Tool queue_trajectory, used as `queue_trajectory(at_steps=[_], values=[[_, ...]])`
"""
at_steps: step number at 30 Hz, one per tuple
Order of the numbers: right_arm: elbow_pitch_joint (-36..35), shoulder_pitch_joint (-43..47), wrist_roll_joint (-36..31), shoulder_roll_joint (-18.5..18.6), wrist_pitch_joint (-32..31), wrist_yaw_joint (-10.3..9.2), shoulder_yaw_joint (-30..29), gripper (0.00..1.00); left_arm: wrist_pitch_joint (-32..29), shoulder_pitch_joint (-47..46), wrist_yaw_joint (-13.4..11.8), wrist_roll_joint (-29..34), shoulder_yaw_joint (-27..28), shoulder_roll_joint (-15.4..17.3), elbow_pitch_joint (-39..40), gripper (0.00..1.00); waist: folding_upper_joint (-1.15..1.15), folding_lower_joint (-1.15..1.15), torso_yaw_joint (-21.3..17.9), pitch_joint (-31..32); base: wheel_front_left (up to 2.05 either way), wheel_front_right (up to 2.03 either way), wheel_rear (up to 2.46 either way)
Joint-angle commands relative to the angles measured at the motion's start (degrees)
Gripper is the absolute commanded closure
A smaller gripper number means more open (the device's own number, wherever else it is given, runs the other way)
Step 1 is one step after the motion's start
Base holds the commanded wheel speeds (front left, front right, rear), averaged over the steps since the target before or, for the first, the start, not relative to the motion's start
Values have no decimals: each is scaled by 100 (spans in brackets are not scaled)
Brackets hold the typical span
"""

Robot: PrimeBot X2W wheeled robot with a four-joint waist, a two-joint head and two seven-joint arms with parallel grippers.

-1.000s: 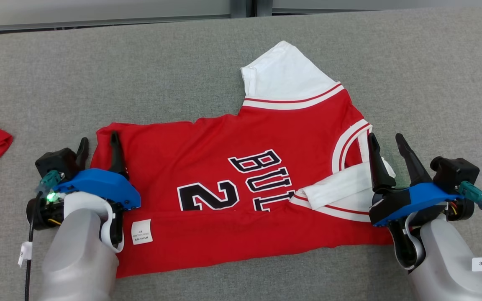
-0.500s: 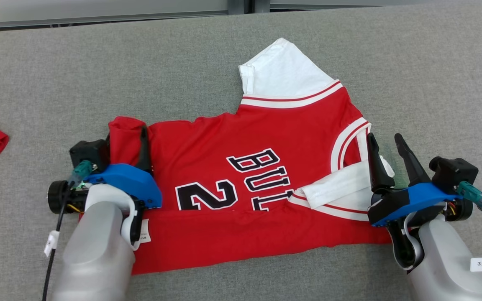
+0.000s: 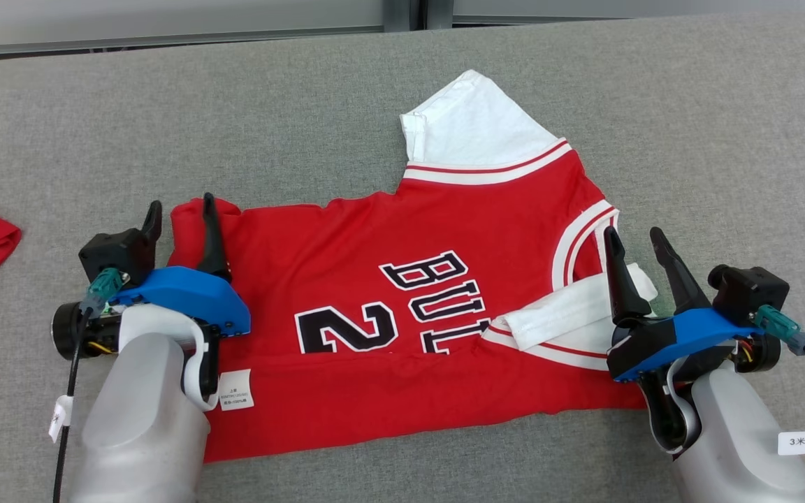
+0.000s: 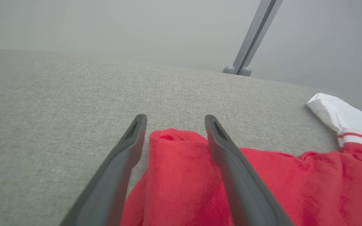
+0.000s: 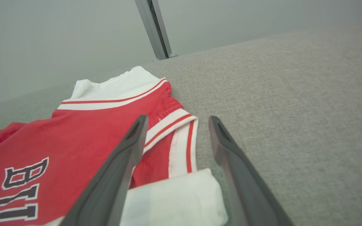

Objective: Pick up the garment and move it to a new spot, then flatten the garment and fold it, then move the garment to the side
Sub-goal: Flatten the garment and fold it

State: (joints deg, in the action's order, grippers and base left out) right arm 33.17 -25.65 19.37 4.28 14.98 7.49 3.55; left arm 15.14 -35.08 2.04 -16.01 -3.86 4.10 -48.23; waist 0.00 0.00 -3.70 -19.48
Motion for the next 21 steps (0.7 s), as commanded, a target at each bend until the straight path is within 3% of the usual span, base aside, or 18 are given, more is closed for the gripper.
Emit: queue_trajectory(at_steps=[1, 6, 11, 17, 21], values=[[5, -33, 21, 7, 29, 0, 5, 0, 0, -30, -29, 51, 34, 35, -27, 0, 0, 0, -8, 1, 0, 0, 0], [38, -14, 34, -5, 29, 0, 25, 0, -53, -355, -153, -5, 85, 114, -558, 0, 0, 0, -52, 34, 0, 0, 0], [15, -4, 47, -18, 29, 0, 7, 0, -192, -676, -22, -11, 29, 258, -864, 0, 0, 0, -80, 57, 0, 0, 0], [39, 68, 12, -36, 29, 0, -19, 0, -821, -980, 196, 227, -367, 366, -1254, 0, 0, 0, -66, 82, 0, 0, 0], [41, 74, 15, -60, 30, 0, 29, 0, -1049, -1056, 183, 357, -559, 360, -1442, 0, 0, 0, -71, 54, 0, 0, 0]])
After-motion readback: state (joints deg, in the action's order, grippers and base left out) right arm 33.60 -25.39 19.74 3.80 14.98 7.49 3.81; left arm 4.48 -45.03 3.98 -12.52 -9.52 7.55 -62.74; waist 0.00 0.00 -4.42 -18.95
